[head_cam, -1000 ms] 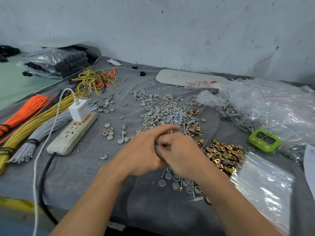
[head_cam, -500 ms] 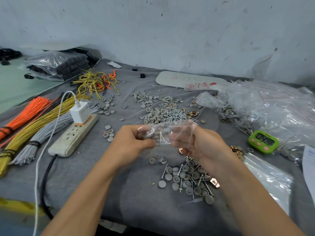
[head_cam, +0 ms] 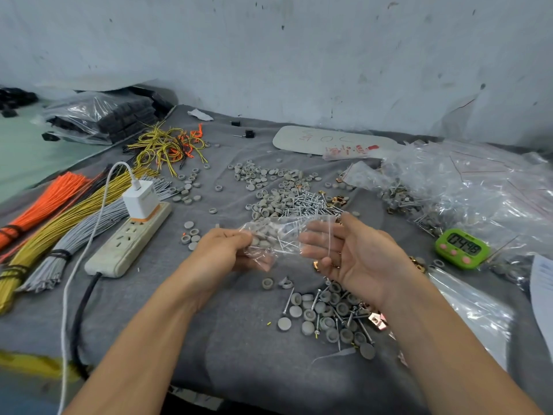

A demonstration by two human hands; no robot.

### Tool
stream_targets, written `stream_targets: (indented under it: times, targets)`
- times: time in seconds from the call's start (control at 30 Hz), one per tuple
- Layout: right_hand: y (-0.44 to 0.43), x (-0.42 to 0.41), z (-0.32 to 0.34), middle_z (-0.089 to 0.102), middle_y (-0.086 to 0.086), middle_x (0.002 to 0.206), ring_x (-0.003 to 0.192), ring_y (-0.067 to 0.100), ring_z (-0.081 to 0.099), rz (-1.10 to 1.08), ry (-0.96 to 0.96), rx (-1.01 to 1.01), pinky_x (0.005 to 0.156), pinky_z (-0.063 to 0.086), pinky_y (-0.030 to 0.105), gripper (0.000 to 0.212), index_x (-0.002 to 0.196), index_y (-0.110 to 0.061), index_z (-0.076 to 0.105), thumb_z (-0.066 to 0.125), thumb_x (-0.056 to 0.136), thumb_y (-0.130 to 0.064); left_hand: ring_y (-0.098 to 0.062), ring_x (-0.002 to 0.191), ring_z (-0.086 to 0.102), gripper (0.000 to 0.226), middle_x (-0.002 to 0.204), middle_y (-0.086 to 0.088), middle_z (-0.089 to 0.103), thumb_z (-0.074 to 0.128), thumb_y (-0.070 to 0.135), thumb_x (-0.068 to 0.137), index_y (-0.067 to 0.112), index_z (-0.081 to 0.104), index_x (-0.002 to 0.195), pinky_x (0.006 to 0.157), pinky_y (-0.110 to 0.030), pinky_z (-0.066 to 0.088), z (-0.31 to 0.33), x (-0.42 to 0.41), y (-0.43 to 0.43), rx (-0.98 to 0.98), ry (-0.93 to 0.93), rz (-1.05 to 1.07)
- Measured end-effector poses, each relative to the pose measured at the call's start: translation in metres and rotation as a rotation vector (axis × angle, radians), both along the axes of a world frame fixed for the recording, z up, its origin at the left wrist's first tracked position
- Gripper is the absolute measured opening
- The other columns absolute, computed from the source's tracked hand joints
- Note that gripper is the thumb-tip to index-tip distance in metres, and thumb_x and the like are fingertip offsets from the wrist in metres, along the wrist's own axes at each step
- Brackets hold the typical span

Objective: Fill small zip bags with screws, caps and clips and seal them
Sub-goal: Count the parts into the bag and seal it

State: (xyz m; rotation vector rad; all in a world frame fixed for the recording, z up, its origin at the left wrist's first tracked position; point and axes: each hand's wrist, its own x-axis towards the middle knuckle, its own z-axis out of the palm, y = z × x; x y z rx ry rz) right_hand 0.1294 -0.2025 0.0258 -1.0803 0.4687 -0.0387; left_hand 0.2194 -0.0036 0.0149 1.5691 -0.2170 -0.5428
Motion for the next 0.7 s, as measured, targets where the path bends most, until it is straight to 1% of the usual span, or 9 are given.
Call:
stream_targets:
  times: [0.07, 0.1, 0.17, 0.27, 0.33, 0.43, 0.57, 0.63, 0.7]
  targets:
    - [0.001, 0.000, 0.000, 0.077, 0.019, 0.100, 0.071, 0.023, 0.073, -0.012, -0.024, -0.060, 0.050, 0.049, 0.023, 0.050, 0.118, 0.000, 0.069, 0.043, 0.109, -0.042, -0.030, 0.080, 0.077, 0.028, 0.089, -0.024, 0.077, 0.046, -0.002, 0.102, -0.009, 0.073, 0.105, 0.069, -0.026, 0.061, -0.002, 0.002, -0.001, 0.055, -0.005, 0.029]
    - [0.002, 0.000, 0.001, 0.078, 0.018, 0.100, 0.072, 0.021, 0.073, -0.024, -0.038, -0.094, 0.051, 0.050, 0.023, 0.043, 0.118, 0.000, 0.069, 0.050, 0.107, -0.037, -0.031, 0.086, 0.077, 0.025, 0.092, -0.020, 0.078, 0.051, -0.003, 0.099, -0.004, 0.073, 0.113, 0.077, -0.031, 0.063, -0.005, 0.004, -0.002, 0.111, -0.040, 0.059]
    - [0.006, 0.000, 0.001, 0.078, 0.017, 0.100, 0.072, 0.019, 0.073, -0.042, -0.074, -0.110, 0.051, 0.052, 0.021, 0.030, 0.118, 0.001, 0.070, 0.056, 0.104, -0.022, -0.023, 0.097, 0.075, 0.040, 0.103, -0.004, 0.078, 0.066, 0.003, 0.090, 0.015, 0.069, 0.128, 0.094, -0.038, 0.058, -0.009, 0.007, -0.004, 0.261, -0.178, 0.145]
    - [0.013, 0.001, 0.004, 0.076, 0.021, 0.110, 0.077, 0.023, 0.074, 0.006, -0.163, -0.011, 0.055, 0.056, 0.024, 0.033, 0.121, 0.003, 0.069, 0.061, 0.095, -0.016, 0.018, 0.109, 0.056, 0.077, 0.128, 0.028, 0.060, 0.074, 0.023, 0.066, 0.044, 0.056, 0.138, 0.094, -0.015, 0.046, 0.000, -0.001, -0.003, 0.323, -0.518, 0.113]
    - [0.018, 0.002, 0.004, 0.074, 0.020, 0.118, 0.086, 0.025, 0.074, 0.089, -0.231, 0.043, 0.063, 0.060, 0.028, 0.050, 0.127, 0.002, 0.066, 0.063, 0.084, -0.025, 0.021, 0.119, 0.048, 0.087, 0.134, 0.032, 0.054, 0.070, 0.030, 0.058, 0.050, 0.049, 0.140, 0.093, -0.003, 0.037, 0.005, -0.013, -0.009, 0.291, -0.698, -0.041]
    - [0.019, 0.003, 0.003, 0.070, 0.015, 0.130, 0.101, 0.024, 0.072, 0.205, -0.286, 0.076, 0.077, 0.060, 0.032, 0.056, 0.137, -0.004, 0.059, 0.048, 0.093, -0.037, 0.008, 0.105, 0.061, 0.099, 0.122, 0.026, 0.062, 0.075, 0.029, 0.059, 0.055, 0.035, 0.146, 0.086, -0.013, 0.048, 0.002, -0.028, -0.027, 0.318, -0.792, -0.093]
    - [0.005, 0.001, 0.005, 0.078, 0.009, 0.103, 0.104, 0.026, 0.070, 0.249, -0.326, 0.119, 0.099, 0.054, 0.042, 0.053, 0.116, -0.007, 0.076, 0.043, 0.098, -0.046, -0.003, 0.108, 0.061, 0.098, 0.122, 0.019, 0.064, 0.075, 0.010, 0.071, 0.049, 0.032, 0.149, 0.088, -0.021, 0.046, -0.003, -0.029, -0.041, 0.382, -0.900, 0.098]
    - [-0.004, -0.004, 0.005, 0.077, 0.012, 0.107, 0.108, 0.027, 0.069, 0.247, -0.342, 0.107, 0.105, 0.049, 0.045, 0.054, 0.115, -0.006, 0.077, 0.045, 0.098, -0.047, 0.005, 0.089, 0.060, 0.092, 0.095, 0.018, 0.065, 0.070, 0.001, 0.072, 0.051, 0.038, 0.143, 0.075, -0.018, 0.043, -0.002, -0.026, -0.043, 0.395, -0.882, 0.169]
    - [-0.012, -0.008, 0.004, 0.077, 0.016, 0.109, 0.104, 0.028, 0.072, 0.122, -0.308, 0.055, 0.102, 0.050, 0.044, 0.050, 0.109, -0.005, 0.079, 0.050, 0.098, -0.044, 0.015, 0.078, 0.055, 0.078, 0.079, 0.020, 0.058, 0.066, -0.003, 0.076, 0.050, 0.048, 0.130, 0.065, -0.010, 0.039, 0.001, -0.022, -0.041, 0.381, -0.819, 0.234]
